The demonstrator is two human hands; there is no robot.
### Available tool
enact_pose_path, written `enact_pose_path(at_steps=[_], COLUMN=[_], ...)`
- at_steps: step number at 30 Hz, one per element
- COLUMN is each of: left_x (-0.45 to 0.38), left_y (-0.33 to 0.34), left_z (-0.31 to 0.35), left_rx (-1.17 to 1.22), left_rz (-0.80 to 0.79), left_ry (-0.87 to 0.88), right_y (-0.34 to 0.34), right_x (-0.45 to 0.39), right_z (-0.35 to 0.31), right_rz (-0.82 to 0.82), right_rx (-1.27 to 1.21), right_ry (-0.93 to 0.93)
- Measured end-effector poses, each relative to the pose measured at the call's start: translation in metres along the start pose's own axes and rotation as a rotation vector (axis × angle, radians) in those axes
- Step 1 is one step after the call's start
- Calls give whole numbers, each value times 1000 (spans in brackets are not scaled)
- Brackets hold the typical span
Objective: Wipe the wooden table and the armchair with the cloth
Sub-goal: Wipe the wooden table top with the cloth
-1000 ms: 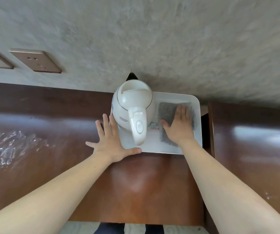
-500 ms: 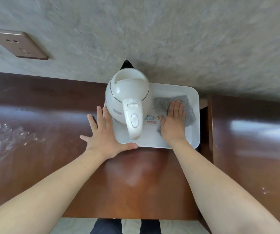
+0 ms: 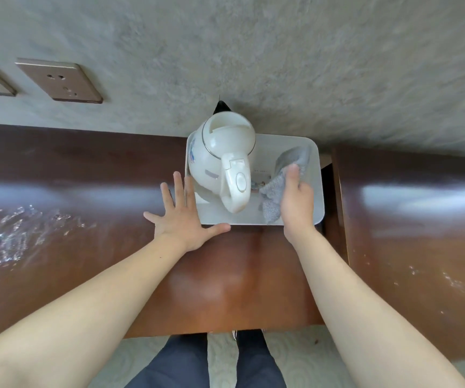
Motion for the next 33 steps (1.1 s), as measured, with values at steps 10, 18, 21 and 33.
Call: enact_pose_path(at_steps=[10,18,21,33], left_x=[64,144,170,150], left_y=[-23,3,15,4], left_z=[-79,-158,-189,-342], left_rx=[30,-59,-55,-91], left_rz=[186,280,270,254], left_ry=[56,-47,-114,-195], right_y=[-2,17,25,166], right_x=[71,150,179,295], right_z=[-119,-130,-120,-137], right_rz=[38,-89,-135,-218], right_rx=[-267,-477,-448,-375], right_ry=[-232,-260,-213,-153])
Point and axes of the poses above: each hand's wrist, its own x-axis away from the middle knuckle, its own y-axis out of the palm, z = x × y, the point moved 3 cm from there along -x, towards the middle knuckle, and after that the axes turned 14 degrees about -y, right-handed, at the moved point
